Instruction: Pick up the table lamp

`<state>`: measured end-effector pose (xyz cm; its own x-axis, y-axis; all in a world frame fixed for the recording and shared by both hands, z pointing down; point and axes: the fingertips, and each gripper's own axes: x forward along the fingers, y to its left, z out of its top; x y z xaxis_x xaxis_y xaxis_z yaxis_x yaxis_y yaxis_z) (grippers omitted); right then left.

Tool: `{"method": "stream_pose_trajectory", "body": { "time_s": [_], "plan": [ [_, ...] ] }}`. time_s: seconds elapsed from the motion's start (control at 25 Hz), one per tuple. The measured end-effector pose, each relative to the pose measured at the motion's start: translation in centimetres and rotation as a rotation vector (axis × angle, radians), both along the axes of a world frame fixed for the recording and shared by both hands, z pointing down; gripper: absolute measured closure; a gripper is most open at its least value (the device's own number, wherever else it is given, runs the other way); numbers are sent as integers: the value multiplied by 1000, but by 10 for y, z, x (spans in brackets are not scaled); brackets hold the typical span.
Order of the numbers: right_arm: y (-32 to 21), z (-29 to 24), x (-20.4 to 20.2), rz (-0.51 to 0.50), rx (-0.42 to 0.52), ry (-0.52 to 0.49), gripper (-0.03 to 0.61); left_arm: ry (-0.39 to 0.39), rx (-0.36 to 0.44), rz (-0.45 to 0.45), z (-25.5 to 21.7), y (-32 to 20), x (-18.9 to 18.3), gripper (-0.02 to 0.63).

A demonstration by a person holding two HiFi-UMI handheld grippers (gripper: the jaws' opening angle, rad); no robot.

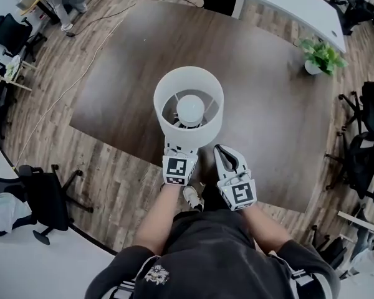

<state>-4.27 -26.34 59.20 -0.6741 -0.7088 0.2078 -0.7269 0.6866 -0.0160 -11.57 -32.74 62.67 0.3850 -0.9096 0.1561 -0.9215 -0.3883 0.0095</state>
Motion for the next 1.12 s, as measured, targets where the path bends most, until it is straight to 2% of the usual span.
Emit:
{"method": "stream_pose_trajectory", "body": {
  "time_s": [0.24,0.32,0.36,0.4,0.72,1.12],
  "plan": [
    [-2,0,2,26,-41,33,552,-7,14,-21,5,-12,5,383],
    [-4,2,3,27,-40,27,552,-8,20,-51,4,-16,1,429],
    [-4,4,4,23,-36,21,552,-10,23,-63,5,-18,-1,480],
    [-3,6,5,15,-33,16,552,-13,28,-67,5,-19,-2,488],
    [-3,12,6,24,-26,-3,552,-41,48,-43,4,-20,-1,508],
    [-3,13,13,34,-19,9,552,-31,65,-38,2,-22,0,520]
  ]
}}
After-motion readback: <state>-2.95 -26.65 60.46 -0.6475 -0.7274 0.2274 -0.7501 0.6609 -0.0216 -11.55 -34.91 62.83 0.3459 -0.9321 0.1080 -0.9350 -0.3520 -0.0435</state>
